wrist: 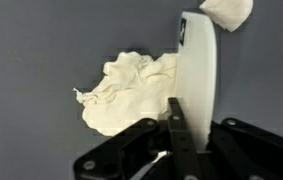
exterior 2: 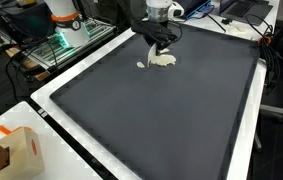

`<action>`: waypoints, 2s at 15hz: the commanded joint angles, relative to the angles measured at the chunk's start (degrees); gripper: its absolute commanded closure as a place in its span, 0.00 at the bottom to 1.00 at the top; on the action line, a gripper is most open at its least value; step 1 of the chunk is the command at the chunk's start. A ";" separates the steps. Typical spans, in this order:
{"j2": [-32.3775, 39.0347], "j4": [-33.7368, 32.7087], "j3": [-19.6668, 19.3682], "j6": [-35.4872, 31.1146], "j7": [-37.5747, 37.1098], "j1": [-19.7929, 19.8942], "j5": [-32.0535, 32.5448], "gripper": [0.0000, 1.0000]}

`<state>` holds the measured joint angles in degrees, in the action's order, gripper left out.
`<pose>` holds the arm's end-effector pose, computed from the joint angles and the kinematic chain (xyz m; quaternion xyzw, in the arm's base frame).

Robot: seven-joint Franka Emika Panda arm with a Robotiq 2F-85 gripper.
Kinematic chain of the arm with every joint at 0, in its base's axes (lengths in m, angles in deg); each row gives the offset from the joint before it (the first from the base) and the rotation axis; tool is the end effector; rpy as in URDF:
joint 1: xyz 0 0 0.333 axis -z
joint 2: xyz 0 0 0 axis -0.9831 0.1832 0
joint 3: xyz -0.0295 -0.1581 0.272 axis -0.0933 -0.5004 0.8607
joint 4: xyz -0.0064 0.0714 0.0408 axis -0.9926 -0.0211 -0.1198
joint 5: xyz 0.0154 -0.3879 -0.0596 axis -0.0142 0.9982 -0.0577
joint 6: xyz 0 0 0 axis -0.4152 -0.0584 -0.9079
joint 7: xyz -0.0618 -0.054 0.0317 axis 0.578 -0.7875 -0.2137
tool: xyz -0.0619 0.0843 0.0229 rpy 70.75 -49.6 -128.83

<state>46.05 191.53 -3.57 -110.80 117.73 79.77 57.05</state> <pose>0.5053 0.0883 0.2171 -0.6670 -0.7444 -0.0145 0.0266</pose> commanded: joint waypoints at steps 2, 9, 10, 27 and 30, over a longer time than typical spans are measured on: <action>-1.05 2.35 -1.24 -0.95 0.63 1.90 -0.15 0.99; 2.91 -0.69 2.25 -0.23 9.68 3.49 -5.96 0.99; 3.18 -0.81 2.70 -0.42 10.89 3.37 -6.70 0.99; 3.11 -0.26 1.21 -0.99 7.37 3.66 -6.13 0.99; 1.95 0.99 0.43 -0.70 6.79 4.27 -6.12 0.99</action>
<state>47.64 189.65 -1.66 -110.71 124.01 82.76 51.30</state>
